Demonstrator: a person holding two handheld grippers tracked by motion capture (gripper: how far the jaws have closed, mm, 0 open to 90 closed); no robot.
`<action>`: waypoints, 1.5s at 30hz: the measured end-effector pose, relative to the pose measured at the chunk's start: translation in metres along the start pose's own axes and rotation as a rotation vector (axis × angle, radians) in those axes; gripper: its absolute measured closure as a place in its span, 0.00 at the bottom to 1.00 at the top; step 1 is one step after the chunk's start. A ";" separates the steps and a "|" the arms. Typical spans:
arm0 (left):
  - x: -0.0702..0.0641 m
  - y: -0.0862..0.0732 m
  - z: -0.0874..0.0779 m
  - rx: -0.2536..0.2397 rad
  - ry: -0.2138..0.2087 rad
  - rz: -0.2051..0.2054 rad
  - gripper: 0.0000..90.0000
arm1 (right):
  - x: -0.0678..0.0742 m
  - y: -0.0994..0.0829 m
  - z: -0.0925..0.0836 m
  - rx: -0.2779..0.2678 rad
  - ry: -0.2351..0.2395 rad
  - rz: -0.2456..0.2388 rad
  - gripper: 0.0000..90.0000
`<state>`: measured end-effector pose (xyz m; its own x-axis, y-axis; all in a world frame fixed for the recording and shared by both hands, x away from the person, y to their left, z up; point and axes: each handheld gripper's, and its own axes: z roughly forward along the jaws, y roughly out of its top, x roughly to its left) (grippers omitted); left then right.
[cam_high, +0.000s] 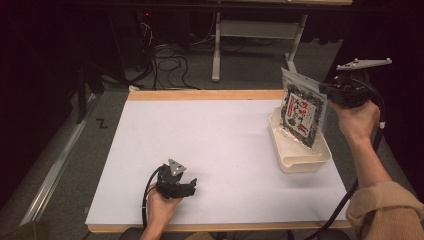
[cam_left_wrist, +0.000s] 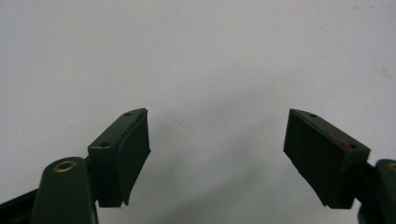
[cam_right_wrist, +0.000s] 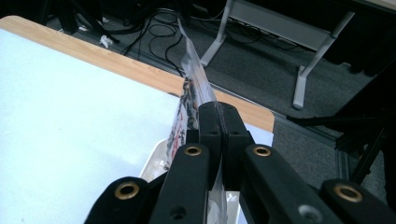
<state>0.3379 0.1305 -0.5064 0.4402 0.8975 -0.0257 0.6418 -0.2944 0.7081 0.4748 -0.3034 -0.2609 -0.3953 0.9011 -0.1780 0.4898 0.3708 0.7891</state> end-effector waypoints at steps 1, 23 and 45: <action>0.000 0.000 0.000 0.000 0.001 0.001 0.26 | 0.000 0.000 0.000 -0.001 0.005 0.002 1.00; -0.002 0.000 0.001 0.003 -0.001 0.005 0.26 | -0.001 -0.008 0.007 0.042 0.050 0.001 1.00; -0.004 0.001 0.002 0.005 -0.002 0.015 0.26 | -0.011 -0.023 0.003 0.079 0.057 0.009 0.99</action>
<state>0.3377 0.1264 -0.5072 0.4512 0.8923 -0.0167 0.6385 -0.3097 0.7046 0.4707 -0.3210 -0.2787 -0.4330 0.8910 -0.1363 0.5526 0.3818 0.7409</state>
